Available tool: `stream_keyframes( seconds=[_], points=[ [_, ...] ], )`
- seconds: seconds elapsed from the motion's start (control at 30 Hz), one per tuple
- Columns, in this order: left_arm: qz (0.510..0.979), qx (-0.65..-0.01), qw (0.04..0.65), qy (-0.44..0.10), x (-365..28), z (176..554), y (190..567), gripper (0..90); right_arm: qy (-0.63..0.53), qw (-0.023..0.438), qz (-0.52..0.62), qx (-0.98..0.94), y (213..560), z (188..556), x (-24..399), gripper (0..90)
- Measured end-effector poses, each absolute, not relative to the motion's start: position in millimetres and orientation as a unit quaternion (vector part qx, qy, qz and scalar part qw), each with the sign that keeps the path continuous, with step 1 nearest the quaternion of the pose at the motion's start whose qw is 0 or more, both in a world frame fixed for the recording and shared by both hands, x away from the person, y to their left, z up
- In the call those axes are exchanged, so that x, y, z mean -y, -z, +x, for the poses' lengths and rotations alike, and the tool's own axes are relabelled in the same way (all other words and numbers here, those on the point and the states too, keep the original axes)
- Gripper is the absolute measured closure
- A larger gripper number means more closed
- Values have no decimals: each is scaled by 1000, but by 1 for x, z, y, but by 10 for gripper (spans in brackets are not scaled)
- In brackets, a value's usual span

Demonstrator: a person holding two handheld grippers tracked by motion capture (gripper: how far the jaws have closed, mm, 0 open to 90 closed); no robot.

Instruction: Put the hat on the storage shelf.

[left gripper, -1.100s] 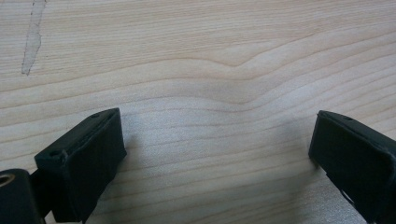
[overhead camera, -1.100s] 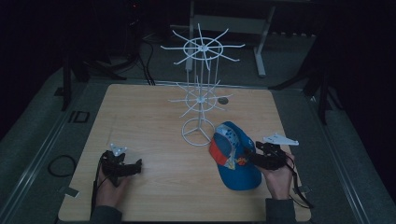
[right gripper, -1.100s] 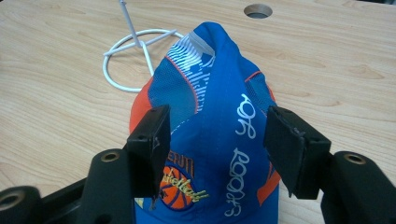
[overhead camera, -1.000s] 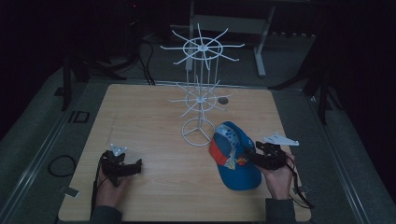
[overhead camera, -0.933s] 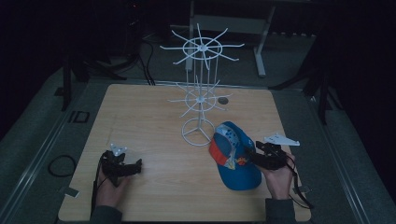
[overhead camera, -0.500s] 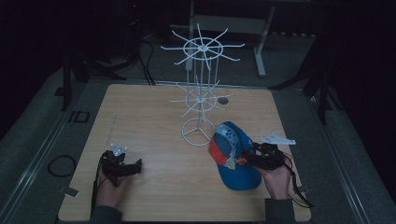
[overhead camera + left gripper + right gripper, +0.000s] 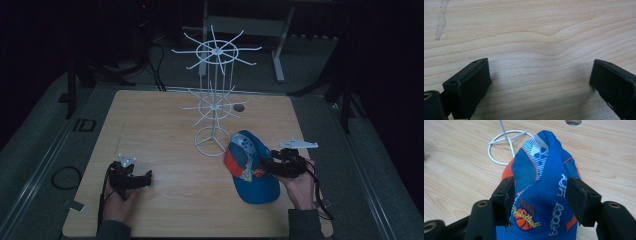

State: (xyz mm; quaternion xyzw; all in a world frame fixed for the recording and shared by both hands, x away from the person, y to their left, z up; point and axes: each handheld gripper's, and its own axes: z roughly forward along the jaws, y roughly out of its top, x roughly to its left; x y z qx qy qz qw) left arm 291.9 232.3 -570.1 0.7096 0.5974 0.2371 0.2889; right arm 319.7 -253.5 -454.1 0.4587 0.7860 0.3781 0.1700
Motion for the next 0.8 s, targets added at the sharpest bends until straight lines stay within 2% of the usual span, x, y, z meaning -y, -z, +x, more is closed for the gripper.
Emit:
stream_keyframes(
  seconds=[0.8],
  points=[
    [708, -599, 290, -237, -232, 292, 570, 38, -364, 145, 458, -798, 444, 350, 248, 340]
  ],
)
